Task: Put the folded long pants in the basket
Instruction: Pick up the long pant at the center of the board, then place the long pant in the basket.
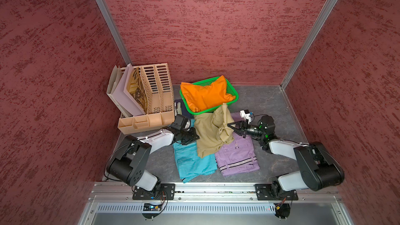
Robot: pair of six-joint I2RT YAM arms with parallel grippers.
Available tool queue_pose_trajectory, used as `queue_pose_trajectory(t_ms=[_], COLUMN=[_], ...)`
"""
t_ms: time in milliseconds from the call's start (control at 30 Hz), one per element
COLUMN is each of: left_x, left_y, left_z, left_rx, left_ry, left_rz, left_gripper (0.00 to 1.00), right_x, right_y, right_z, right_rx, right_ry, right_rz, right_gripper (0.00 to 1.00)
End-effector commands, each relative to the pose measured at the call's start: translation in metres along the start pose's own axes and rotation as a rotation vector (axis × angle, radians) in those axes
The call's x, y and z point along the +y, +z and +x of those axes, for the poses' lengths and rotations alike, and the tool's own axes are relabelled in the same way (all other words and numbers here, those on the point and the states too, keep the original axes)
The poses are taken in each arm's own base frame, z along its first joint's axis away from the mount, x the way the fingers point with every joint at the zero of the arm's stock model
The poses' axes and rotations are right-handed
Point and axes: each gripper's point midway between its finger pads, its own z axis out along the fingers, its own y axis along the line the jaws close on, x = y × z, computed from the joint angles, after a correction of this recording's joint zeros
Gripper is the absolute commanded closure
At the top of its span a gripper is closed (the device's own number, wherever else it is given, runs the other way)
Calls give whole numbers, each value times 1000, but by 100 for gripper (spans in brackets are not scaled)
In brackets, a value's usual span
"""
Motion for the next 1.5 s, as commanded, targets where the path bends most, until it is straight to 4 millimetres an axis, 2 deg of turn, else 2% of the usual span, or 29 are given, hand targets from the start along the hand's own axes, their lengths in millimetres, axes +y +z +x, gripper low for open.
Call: queue_pose_trajectory(t_ms=[0, 167, 333, 467, 667, 833, 1000, 1067, 1233, 1367, 1467], left_x=[-22, -45, -73, -90, -127, -155, -162, -157, -137, -132, -124], left_y=[-18, -52, -97, -122, -156, -179, -194, -194, -179, -161, -145], left_z=[2, 13, 16, 13, -10, -44, -93, -115, -164, -190, -208], left_rx=[-11, -24, -77, -100, -160, -217, -284, -305, -339, -350, -363], left_ry=[46, 77, 118, 145, 200, 247, 259, 238, 190, 194, 203], left_rz=[51, 93, 143, 152, 186, 186, 164, 151, 121, 105, 84], left_gripper=[100, 100, 100, 100, 100, 100, 100, 100, 100, 100, 100], right_x=[25, 49, 91, 118, 160, 192, 195, 189, 169, 140, 110], right_y=[-3, -5, -8, -8, 0, 16, 44, 56, 87, 108, 122], right_z=[-4, -4, -9, -13, -32, -65, -115, -134, -185, -217, -236], right_rx=[-2, -10, -24, -23, -13, -16, -17, -9, -2, 3, 4], right_ry=[-53, -57, -108, -149, -219, -268, -260, -250, -222, -214, -176], right_rz=[-78, -119, -154, -158, -171, -205, -251, -269, -312, -310, -285], right_gripper=[100, 100, 100, 100, 100, 100, 100, 100, 100, 100, 100])
